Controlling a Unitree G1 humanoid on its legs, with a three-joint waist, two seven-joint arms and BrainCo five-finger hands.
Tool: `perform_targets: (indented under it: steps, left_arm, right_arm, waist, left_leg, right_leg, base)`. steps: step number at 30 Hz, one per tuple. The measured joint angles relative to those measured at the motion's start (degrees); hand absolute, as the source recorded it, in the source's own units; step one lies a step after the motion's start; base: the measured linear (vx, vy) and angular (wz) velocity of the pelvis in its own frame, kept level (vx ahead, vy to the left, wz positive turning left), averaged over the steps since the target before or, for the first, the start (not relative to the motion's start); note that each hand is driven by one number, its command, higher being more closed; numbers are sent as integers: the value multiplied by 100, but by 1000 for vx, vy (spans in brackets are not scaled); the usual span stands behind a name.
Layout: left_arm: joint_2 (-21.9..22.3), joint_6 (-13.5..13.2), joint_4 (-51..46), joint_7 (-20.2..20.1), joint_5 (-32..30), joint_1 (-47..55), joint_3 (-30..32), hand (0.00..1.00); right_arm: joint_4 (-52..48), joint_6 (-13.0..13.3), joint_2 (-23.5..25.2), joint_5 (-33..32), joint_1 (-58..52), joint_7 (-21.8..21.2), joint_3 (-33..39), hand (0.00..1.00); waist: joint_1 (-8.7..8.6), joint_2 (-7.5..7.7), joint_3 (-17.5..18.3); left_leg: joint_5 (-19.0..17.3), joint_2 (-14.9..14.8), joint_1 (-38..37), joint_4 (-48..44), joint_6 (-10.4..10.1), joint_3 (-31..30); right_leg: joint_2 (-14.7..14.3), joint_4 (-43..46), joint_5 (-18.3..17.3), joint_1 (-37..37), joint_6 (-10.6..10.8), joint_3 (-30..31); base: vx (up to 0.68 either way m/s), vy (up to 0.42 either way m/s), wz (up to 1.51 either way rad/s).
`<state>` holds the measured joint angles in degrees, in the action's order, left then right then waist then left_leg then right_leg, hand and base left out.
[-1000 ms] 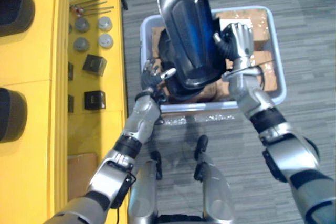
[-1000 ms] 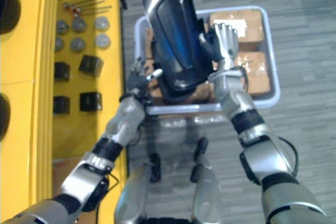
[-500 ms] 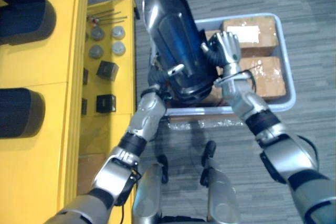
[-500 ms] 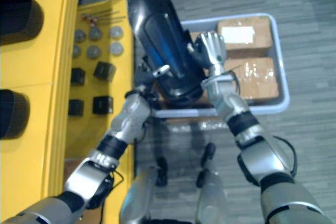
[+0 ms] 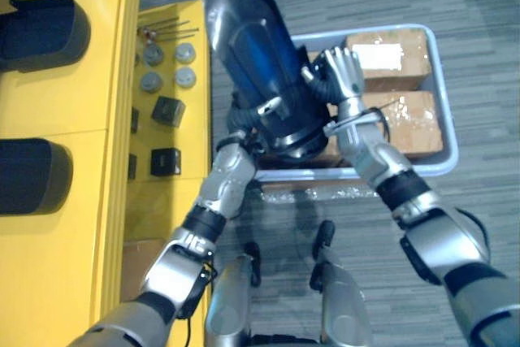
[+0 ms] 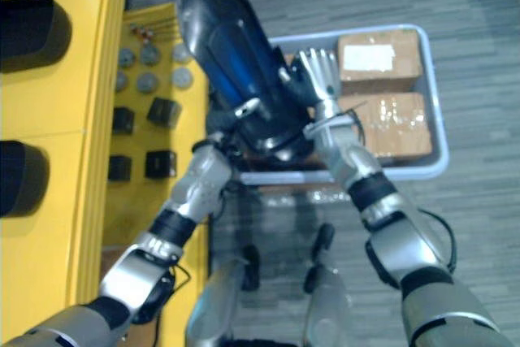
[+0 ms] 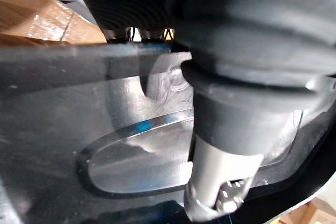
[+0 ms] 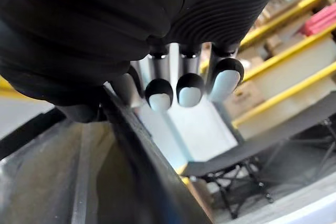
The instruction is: Walk over and take plastic housings, then place them on the shelf
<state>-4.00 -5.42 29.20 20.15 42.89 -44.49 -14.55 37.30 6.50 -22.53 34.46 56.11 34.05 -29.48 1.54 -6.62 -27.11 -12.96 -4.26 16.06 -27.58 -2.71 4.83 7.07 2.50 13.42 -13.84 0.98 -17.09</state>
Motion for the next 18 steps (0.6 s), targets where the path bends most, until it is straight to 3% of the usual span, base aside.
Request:
perform_targets:
  steps: [5,13,14,18]
  left_arm:
    - [-5,-266,-5,-7,8,102,-15,100]
    - [-36,-511,-540,-23,167,779,-256,100]
    - [-55,-541,-625,-22,149,892,-294,100]
    - [-259,-625,-965,-23,125,1263,-421,100]
  right_arm:
    - [-313,-10,153,-69,-225,224,28,100]
    - [-989,-22,296,-125,-927,231,153,100]
    - [-1059,-22,321,-177,-1029,229,150,0]
    - [-1447,4,533,-390,-1436,238,154,0]
  waist:
    - [-21,1,0]
    - [-85,22,-5]
    - [-89,49,-4]
    - [-130,214,-5]
  left_leg:
    - [1,0,-3,7,-2,4]
    - [1,-10,-362,194,-2,27]
    - [0,-11,-426,224,-3,36]
    - [5,-16,-645,316,-12,48]
  right_leg:
    - [-2,-39,2,18,4,-2]
    - [-13,-168,17,353,22,-7]
    - [-18,-215,24,416,31,-6]
    - [-26,-299,25,619,33,-7]
  base:
    - [-32,76,0]
    - [10,79,0]
    - [-9,87,-1]
    - [-14,71,-1]
